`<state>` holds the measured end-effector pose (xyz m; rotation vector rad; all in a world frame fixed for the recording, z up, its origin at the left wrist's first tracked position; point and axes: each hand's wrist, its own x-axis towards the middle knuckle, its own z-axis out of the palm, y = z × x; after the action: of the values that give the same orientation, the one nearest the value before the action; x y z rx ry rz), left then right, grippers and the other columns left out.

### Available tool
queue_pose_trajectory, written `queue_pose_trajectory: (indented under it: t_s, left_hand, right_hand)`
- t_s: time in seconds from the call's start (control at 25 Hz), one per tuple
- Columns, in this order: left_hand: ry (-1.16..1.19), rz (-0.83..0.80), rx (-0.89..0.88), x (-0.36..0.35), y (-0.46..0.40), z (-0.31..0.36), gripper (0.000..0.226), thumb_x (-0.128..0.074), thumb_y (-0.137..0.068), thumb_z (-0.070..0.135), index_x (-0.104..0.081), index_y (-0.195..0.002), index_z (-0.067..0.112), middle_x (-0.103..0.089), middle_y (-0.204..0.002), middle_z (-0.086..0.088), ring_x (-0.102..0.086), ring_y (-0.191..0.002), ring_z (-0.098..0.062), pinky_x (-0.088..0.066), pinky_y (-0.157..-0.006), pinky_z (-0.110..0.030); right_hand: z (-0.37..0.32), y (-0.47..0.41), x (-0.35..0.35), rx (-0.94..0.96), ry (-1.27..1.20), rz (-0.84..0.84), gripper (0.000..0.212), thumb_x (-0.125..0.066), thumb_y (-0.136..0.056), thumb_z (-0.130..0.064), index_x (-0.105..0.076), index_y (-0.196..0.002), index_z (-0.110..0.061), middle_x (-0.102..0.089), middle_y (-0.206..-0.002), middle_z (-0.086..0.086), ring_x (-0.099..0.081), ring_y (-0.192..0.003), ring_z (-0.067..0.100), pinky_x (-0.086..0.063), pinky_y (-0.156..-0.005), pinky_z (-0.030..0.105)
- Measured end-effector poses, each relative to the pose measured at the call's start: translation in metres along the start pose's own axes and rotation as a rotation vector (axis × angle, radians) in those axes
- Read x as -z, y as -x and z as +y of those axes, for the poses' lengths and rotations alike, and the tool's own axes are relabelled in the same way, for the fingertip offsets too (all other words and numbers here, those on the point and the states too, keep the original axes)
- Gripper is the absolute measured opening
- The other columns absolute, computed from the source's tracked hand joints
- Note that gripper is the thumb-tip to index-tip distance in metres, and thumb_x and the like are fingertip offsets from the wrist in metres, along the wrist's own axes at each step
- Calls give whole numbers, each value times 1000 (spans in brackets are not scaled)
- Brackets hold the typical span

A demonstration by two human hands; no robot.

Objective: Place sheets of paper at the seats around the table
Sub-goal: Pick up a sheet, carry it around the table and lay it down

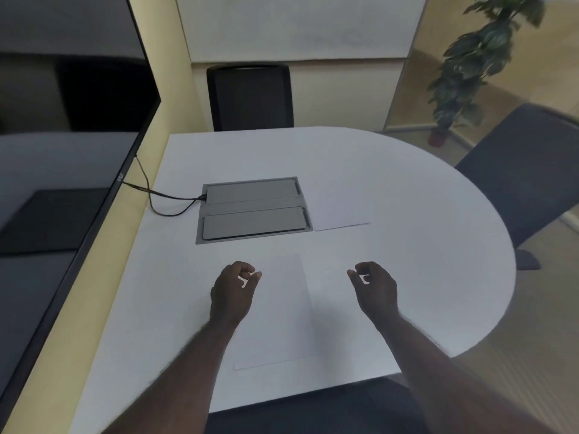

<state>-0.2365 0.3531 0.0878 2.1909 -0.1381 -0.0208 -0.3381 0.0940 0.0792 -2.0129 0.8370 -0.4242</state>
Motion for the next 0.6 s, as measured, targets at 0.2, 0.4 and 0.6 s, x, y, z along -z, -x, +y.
queue_pose_trajectory:
  t_s: [0.2, 0.4, 0.6]
  left_hand:
    - [53, -39, -112, -17, 15, 61, 9, -70, -85, 30, -60, -84, 30, -62, -84, 9, -61, -76, -16, -51, -84, -47]
    - [77, -40, -143, -52, 37, 117, 9, -70, -85, 32, -61, -82, 30, -63, -84, 9, -61, -76, -16, -49, -87, -52]
    - [90, -6, -147, -95, 67, 169, 11, -70, -84, 33, -60, -79, 32, -63, -82, 11, -59, -74, -12, -50, -87, -50]
  right_hand:
    - [-3, -1, 63, 64, -23, 56, 21, -67, -89, -28, -67, -106, -16, -68, -108, -7, -60, -96, 14, -41, -81, 27]
    - [9, -11, 126, 64, -93, 111, 23, -66, -89, -28, -67, -107, -15, -68, -108, -5, -60, -98, 16, -41, -83, 27]
    - [27, -27, 187, 115, -146, 118, 21, -67, -89, -28, -67, -106, -15, -68, -106, -6, -59, -98, 14, -41, -82, 26]
